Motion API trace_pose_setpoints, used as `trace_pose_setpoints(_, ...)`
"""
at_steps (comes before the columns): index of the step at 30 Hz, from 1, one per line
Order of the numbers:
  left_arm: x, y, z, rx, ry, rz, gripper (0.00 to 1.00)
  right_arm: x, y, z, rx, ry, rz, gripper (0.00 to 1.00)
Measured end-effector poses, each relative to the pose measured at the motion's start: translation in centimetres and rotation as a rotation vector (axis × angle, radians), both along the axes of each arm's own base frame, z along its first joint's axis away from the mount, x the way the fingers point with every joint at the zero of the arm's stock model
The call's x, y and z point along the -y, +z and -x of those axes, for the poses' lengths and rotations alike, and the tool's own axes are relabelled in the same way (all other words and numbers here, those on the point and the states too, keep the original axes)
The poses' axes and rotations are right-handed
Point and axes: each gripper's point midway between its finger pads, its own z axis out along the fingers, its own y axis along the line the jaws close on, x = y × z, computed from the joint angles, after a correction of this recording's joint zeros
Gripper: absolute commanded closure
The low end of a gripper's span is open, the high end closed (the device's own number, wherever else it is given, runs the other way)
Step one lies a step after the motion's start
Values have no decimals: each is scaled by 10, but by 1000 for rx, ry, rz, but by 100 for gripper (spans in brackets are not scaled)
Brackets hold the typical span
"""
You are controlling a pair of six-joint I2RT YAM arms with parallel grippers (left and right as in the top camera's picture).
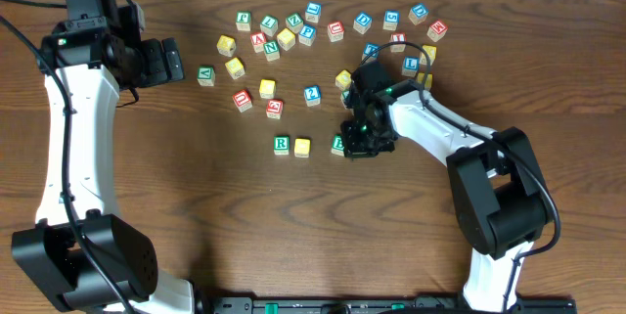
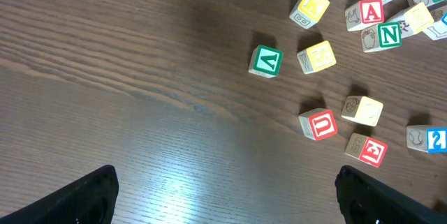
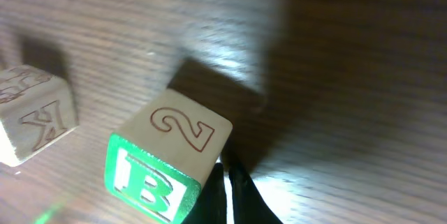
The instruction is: Spell out ROBOT
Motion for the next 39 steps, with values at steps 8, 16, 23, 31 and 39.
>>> trace_pose_setpoints(8, 0, 0, 0, 0, 0, 0, 2, -13, 3, 14, -36, 23, -2, 98)
trace_pose_setpoints(16, 0, 0, 0, 0, 0, 0, 2, 13, 12, -25, 25, -78, 41, 94)
trace_pose_setpoints(23, 0, 0, 0, 0, 0, 0, 2, -2, 16, -41, 109, -58, 0, 93)
trace_pose_setpoints(31, 0, 0, 0, 0, 0, 0, 2, -19, 20, -46, 180, 39, -35, 95)
trace_pose_setpoints(39, 0, 0, 0, 0, 0, 0, 2, -37, 21, -33, 190, 144, -58, 97)
